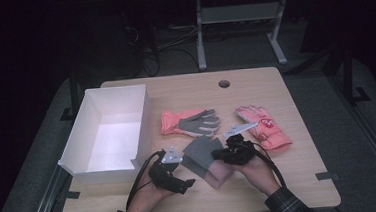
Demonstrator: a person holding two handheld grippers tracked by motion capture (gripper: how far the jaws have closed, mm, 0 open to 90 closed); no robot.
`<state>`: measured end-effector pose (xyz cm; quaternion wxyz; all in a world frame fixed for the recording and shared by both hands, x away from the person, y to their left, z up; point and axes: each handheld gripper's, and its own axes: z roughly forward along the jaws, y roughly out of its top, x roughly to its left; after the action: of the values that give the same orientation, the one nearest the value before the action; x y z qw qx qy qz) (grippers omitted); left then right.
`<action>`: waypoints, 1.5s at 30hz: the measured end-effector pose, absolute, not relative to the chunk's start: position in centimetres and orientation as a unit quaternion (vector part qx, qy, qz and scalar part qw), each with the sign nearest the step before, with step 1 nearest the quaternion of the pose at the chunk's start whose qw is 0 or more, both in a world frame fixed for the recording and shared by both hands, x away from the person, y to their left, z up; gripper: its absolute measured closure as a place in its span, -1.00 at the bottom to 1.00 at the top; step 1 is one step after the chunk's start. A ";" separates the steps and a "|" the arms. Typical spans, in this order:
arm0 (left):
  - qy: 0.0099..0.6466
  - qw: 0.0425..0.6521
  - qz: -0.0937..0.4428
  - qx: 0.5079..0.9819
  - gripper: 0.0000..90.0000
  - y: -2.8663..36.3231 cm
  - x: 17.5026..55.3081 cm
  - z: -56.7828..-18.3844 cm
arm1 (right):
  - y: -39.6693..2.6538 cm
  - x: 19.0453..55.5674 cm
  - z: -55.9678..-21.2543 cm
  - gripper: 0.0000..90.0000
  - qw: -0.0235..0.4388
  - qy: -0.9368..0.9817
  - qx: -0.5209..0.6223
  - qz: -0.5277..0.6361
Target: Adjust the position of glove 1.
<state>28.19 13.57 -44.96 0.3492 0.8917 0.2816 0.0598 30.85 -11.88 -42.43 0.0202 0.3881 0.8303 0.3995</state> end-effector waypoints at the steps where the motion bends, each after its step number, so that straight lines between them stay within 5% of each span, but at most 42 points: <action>1: 0.281 0.349 0.060 0.892 -0.70 13.6 28.2 -45.0 | -11.6 30.8 -42.6 0.95 0.020 0.833 0.385 0.398; 23: 0.283 0.346 0.061 0.893 -0.70 13.7 28.2 -44.9 | -9.3 30.6 -44.9 0.95 0.042 0.856 0.382 0.347; 29: 0.286 0.359 0.056 0.887 -0.64 13.7 28.2 -44.7 | -10.2 30.5 -43.9 0.61 0.042 0.844 0.374 0.382; 34: 0.284 0.368 0.055 0.884 -0.34 13.9 28.0 -44.5 | -11.7 30.6 -42.6 0.89 0.060 0.834 0.367 0.408; 35: 0.278 0.373 0.045 0.884 0.17 14.2 28.0 -44.3 | -12.5 30.9 -42.3 1.00 0.078 0.836 0.359 0.407; 39: 0.293 0.382 0.032 0.876 0.90 14.5 28.0 -43.8 | -14.0 31.2 -42.5 1.00 0.088 0.845 0.347 0.397; 45: 0.308 0.359 0.034 0.880 0.99 14.0 28.2 -44.0 | -16.6 31.0 -43.6 1.00 0.091 0.863 0.337 0.366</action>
<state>28.21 13.96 -44.03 0.3588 0.8804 0.3082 0.0338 30.96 -16.63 -43.65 0.0909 0.3371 0.8627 0.3660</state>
